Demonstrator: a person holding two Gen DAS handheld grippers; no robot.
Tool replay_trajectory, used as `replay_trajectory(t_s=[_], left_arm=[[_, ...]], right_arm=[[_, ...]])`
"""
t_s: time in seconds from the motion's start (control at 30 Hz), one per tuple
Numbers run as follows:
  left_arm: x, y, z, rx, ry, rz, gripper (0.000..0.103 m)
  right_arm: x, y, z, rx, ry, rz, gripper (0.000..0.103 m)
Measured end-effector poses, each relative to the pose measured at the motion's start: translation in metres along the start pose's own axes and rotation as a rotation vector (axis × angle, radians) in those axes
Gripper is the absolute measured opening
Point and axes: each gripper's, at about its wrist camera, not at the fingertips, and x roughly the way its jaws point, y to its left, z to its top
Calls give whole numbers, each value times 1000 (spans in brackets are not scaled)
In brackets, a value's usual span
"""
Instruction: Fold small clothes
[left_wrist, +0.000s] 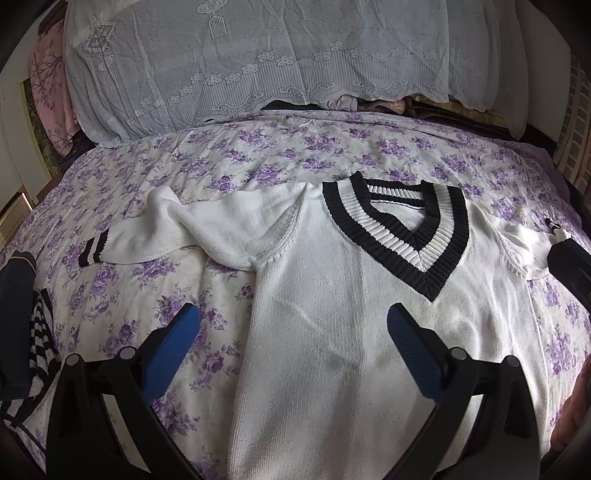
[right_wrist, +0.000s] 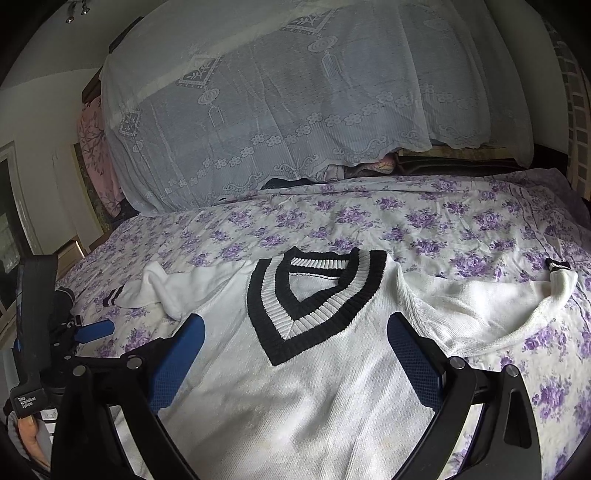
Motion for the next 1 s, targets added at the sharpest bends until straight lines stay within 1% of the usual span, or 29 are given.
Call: replay_trajectory(t_s=[1.0], left_arm=[[0,-1,0,-2,11,-1,99]], right_arm=[[-1,-3,1,5,-2,2,99]])
